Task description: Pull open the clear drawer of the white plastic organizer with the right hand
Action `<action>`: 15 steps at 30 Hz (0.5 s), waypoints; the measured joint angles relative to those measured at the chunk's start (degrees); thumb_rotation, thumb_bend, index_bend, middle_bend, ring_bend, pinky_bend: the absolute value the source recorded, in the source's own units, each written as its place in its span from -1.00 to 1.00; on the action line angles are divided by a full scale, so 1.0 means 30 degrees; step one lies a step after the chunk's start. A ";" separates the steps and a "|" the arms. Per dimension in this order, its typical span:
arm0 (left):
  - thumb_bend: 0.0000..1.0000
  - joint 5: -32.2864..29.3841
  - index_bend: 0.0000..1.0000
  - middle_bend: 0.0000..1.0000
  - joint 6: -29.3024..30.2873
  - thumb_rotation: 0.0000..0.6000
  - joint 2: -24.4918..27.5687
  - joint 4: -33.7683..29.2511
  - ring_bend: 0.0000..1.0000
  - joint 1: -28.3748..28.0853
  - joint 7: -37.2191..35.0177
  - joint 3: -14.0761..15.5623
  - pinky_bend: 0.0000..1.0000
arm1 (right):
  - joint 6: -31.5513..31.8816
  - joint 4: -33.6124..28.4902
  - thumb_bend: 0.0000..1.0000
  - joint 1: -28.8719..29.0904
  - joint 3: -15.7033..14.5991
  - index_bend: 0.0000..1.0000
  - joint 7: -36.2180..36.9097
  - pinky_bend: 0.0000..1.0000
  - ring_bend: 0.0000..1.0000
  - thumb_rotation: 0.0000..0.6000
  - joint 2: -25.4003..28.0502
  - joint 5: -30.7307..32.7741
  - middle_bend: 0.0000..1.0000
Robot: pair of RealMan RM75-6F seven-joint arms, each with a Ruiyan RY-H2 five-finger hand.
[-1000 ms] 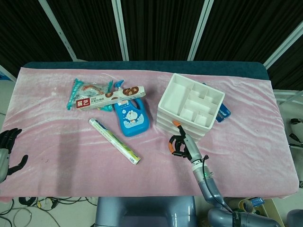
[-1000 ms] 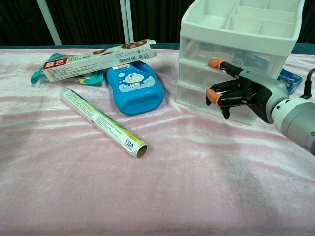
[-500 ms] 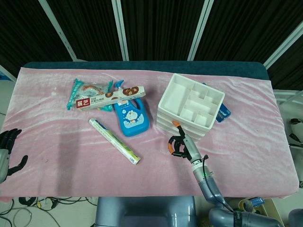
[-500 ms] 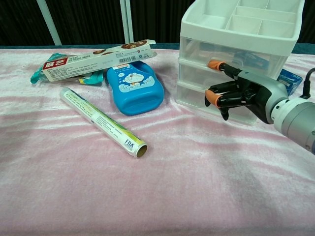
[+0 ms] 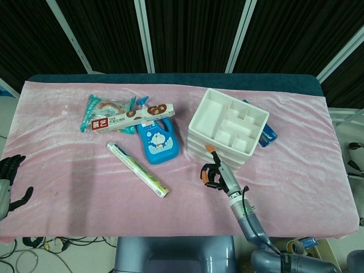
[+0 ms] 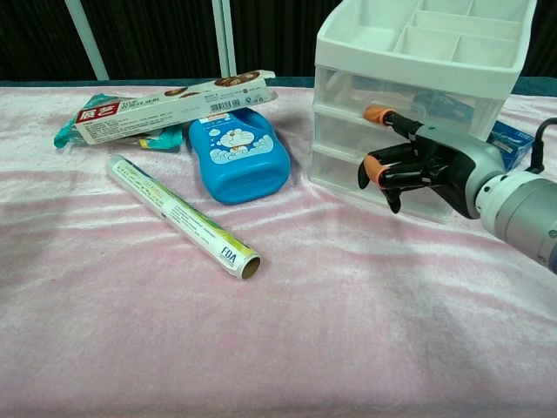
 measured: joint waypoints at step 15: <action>-0.36 -0.0060 -0.78 -0.79 -0.0035 1.00 0.0005 -0.0035 -0.85 0.0008 0.0039 -0.0013 -0.85 | 0.0136 -0.0550 0.15 -0.0077 -0.0485 -1.00 -0.0039 0.38 0.48 1.00 0.0211 -0.0509 0.24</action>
